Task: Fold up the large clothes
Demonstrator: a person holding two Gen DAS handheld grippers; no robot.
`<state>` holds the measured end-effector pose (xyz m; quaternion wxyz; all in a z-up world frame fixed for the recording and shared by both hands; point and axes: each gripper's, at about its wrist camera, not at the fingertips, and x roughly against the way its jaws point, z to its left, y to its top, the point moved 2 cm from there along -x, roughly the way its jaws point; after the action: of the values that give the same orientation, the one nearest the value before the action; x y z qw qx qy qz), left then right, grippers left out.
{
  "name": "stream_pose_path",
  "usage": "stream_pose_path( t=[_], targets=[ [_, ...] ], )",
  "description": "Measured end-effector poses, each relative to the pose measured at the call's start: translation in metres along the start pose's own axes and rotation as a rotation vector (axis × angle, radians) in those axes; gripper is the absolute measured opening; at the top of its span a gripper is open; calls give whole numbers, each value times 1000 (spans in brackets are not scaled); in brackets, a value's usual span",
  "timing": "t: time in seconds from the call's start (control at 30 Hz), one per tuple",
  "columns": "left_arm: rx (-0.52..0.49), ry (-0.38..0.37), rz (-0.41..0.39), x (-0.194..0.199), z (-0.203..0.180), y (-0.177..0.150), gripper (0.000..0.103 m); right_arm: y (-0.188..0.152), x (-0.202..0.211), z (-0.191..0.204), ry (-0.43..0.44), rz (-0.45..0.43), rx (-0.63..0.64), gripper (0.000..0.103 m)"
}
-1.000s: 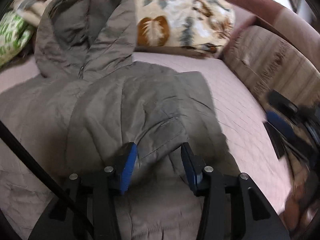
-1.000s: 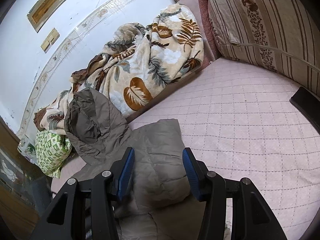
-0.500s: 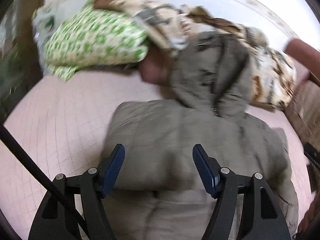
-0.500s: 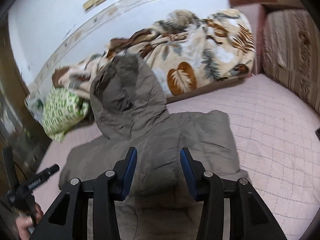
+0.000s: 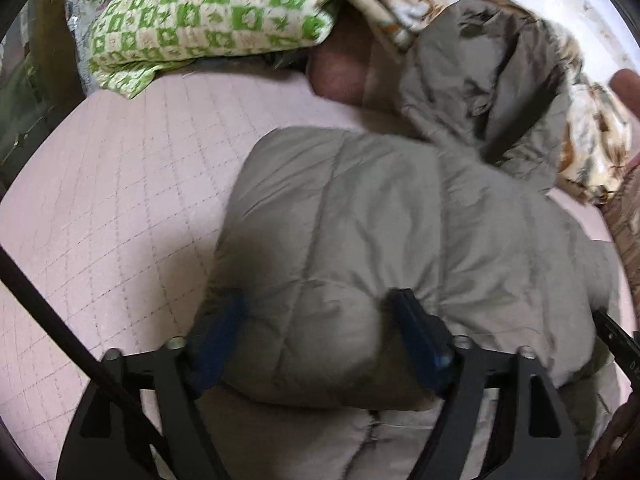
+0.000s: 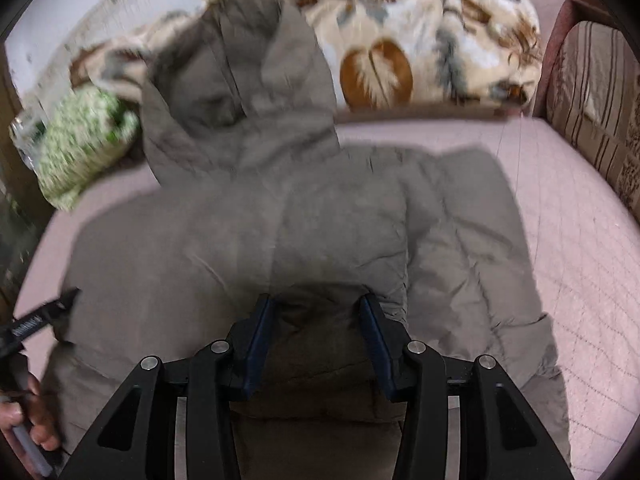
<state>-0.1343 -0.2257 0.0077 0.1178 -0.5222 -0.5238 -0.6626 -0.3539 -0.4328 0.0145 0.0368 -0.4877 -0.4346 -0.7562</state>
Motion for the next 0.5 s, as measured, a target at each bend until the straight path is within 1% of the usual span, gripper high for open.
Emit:
stream_pose_path(
  t=[0.1, 0.23, 0.3, 0.4, 0.5],
  targets=[
    [13, 0, 19, -7, 3, -1, 85, -1, -7, 1, -21, 26, 17, 48],
    [-7, 23, -6, 0, 0, -1, 85, 0, -9, -2, -17, 36, 4, 48],
    [3, 11, -34, 11, 0, 2, 78, 2, -3, -2, -19, 28, 0, 48],
    [-15, -25, -110, 37, -9, 7, 78, 4, 16, 1, 6, -19, -7, 48],
    [-64, -71, -168, 57, -28, 6, 78, 6, 35, 4, 37, -73, -15, 48]
  ],
)
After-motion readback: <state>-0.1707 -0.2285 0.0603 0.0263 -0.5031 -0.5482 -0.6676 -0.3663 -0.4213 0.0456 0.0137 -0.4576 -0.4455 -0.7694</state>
